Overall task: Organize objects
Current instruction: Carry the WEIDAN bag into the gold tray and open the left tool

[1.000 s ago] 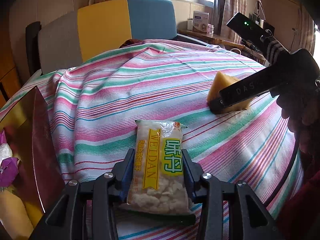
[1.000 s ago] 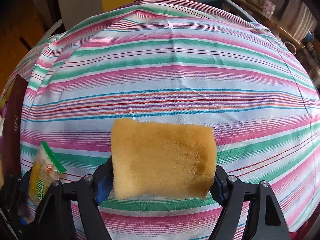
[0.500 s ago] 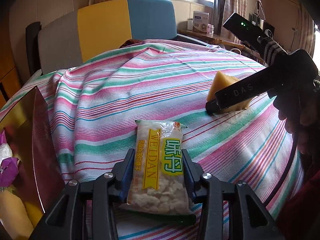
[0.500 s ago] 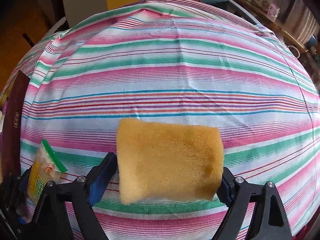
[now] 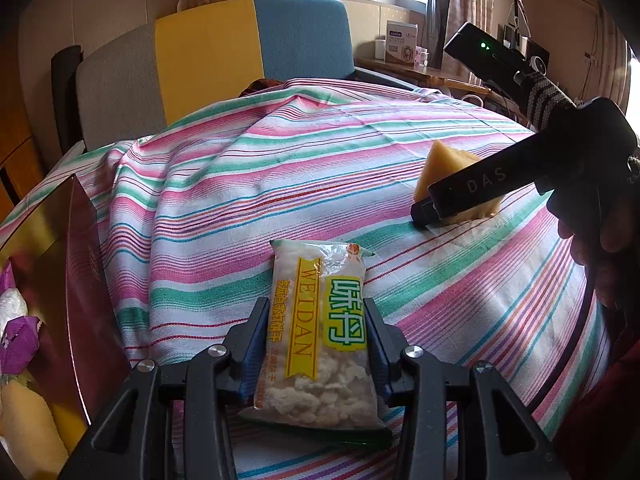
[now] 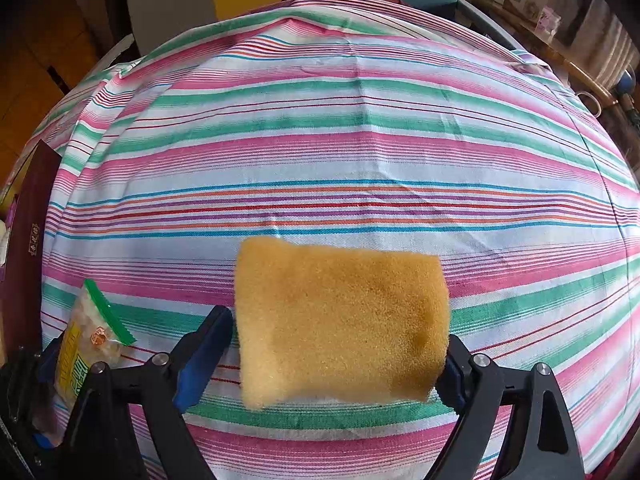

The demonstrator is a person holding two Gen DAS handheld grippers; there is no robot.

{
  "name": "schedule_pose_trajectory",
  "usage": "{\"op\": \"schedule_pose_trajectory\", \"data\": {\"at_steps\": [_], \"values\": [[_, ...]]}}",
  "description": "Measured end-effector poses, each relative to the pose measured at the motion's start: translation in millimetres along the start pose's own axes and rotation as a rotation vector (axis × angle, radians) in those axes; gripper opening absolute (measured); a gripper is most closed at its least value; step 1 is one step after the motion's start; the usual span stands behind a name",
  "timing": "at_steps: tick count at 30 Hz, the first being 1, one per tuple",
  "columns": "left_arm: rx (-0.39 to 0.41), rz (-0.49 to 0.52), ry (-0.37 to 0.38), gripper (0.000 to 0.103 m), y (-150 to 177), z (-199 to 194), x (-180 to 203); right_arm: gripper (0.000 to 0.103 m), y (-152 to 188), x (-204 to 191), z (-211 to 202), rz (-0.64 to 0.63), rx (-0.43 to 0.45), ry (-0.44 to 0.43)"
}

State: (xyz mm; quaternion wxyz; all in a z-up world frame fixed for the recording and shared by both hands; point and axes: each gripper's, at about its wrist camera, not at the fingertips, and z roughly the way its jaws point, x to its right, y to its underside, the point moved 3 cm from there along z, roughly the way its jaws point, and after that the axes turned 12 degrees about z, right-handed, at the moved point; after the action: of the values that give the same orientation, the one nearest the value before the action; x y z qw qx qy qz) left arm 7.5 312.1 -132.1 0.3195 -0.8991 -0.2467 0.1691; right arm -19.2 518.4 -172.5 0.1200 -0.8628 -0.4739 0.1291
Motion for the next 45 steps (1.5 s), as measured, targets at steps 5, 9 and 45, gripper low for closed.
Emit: {"op": "schedule_pose_trajectory", "data": {"at_steps": [5, 9, 45], "values": [[-0.002, 0.001, 0.007, 0.044, 0.6, -0.2, -1.4, 0.078, -0.4, -0.3, -4.8, -0.011, 0.026, 0.01], [-0.024, 0.019, 0.005, 0.043, 1.0, -4.8, 1.3, 0.078, -1.2, -1.8, -6.6, -0.023, 0.032, 0.014], [-0.073, -0.814, -0.012, 0.043, 36.8, -36.8, -288.9, 0.081, 23.8, -47.1, -3.8, -0.081, 0.073, 0.033]]}}
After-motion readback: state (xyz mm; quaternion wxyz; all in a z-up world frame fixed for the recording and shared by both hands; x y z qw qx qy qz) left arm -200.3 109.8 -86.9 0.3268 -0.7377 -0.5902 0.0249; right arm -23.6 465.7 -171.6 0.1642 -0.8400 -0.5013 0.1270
